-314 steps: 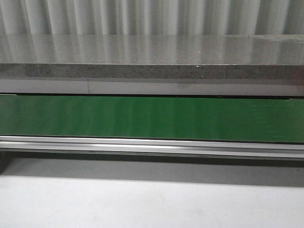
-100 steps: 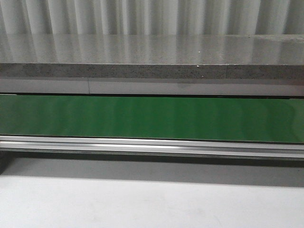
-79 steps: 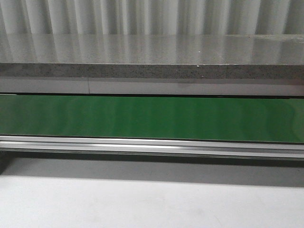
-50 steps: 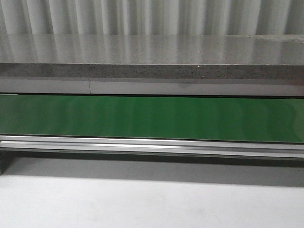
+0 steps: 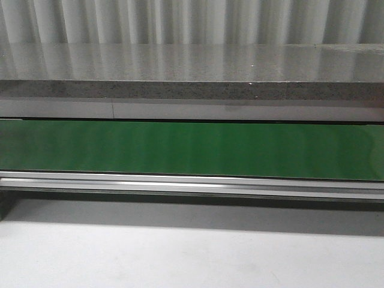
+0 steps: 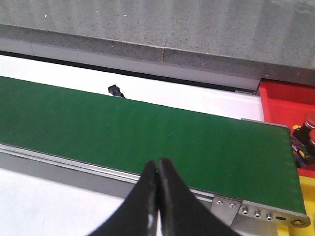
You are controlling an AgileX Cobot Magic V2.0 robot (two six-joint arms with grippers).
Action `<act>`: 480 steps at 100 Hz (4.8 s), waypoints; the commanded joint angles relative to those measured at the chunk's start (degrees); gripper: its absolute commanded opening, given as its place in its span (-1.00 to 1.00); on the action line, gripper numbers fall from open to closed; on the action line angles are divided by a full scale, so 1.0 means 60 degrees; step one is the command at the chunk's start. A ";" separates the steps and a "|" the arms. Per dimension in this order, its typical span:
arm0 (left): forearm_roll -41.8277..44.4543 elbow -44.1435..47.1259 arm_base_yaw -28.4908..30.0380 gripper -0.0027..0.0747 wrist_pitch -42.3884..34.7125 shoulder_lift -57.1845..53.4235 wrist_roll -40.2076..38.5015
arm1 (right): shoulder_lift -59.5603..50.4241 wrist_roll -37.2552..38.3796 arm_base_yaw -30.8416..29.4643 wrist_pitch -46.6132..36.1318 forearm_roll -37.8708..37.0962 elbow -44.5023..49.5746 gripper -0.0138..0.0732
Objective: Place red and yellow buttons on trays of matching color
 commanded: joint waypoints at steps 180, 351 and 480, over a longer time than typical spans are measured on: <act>-0.0590 0.0995 0.1022 0.66 -0.2979 0.0914 -0.1406 | 0.0104 -0.0100 0.0014 -0.0668 0.0067 -0.0210 -0.83; 0.1354 0.3090 -0.1697 -0.72 -0.3792 -0.1987 -0.1066 | 0.0104 -0.0100 0.0014 -0.0668 0.0067 -0.0210 -0.83; 0.0944 0.6269 -0.4244 -0.98 -0.7236 -0.6043 0.0733 | 0.0104 -0.0100 0.0014 -0.0668 0.0067 -0.0210 -0.83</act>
